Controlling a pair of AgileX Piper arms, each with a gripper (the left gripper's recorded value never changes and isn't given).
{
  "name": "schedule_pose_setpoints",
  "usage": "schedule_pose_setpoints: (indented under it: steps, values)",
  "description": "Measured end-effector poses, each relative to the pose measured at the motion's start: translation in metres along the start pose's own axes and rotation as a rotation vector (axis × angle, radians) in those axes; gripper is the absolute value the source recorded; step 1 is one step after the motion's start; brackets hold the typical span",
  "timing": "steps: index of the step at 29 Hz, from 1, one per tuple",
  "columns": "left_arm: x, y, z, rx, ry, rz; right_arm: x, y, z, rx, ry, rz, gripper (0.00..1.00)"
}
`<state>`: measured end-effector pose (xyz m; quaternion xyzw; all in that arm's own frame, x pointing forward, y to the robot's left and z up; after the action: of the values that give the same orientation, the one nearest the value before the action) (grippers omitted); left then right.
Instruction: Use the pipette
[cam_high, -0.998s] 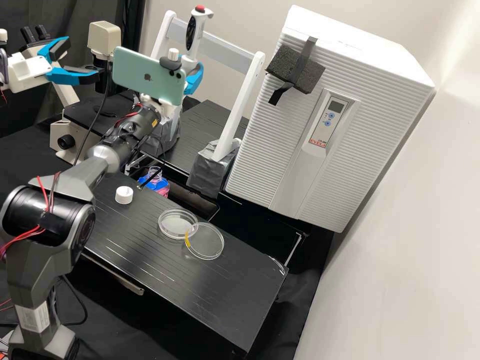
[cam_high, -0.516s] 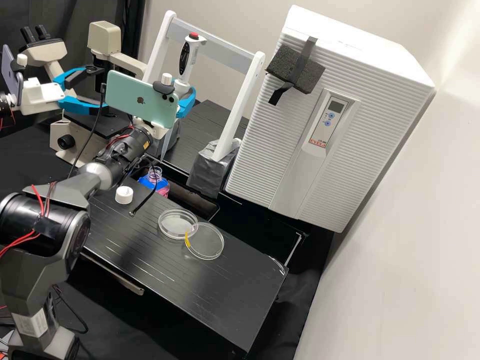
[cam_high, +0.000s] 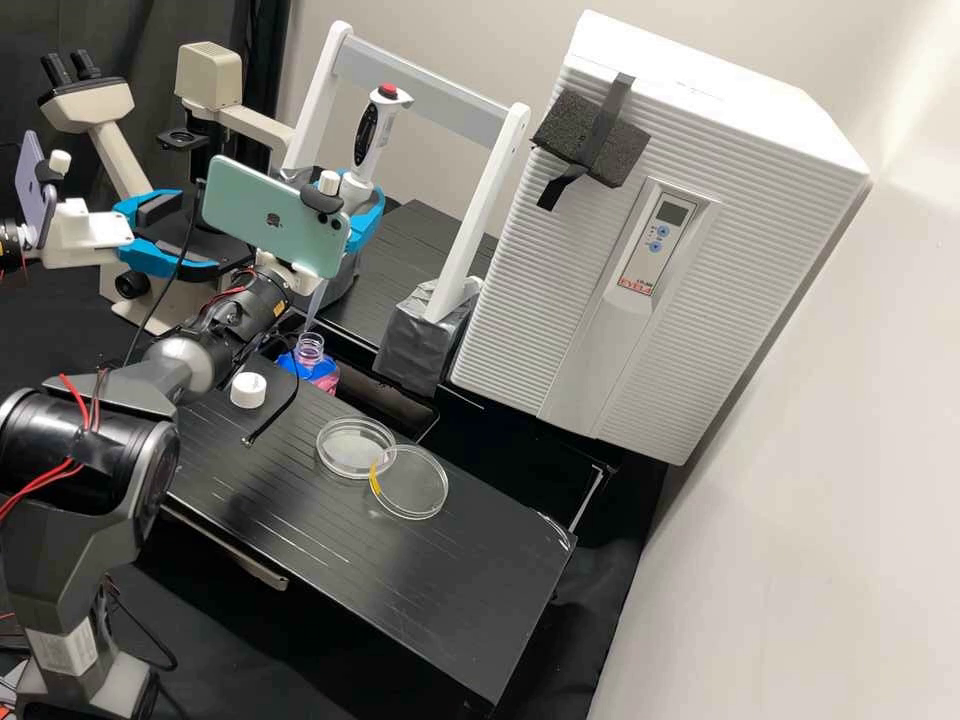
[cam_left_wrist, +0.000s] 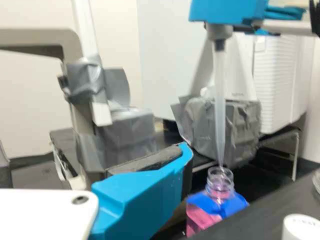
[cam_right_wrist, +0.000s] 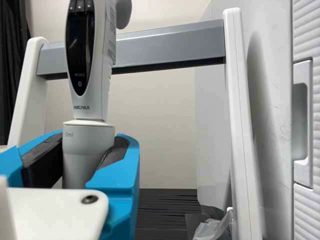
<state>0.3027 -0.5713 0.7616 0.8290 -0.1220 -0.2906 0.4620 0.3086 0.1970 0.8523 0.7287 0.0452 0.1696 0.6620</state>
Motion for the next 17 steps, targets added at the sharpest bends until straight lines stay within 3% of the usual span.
schedule_pose_setpoints:
  steps: [4,11,17]
  values:
    - [-0.0005,-0.01,0.001,-0.014,-0.015,-0.039,0.0,-0.006,0.003,-0.003,0.005,0.01,0.0]
    - [-0.0023,-0.021,0.002,-0.069,-0.036,-0.085,0.002,-0.014,0.01,-0.013,-0.001,0.019,0.0]
    - [-0.0047,-0.026,0.005,-0.069,-0.066,-0.112,0.003,-0.017,0.013,-0.026,0.007,0.042,0.0]
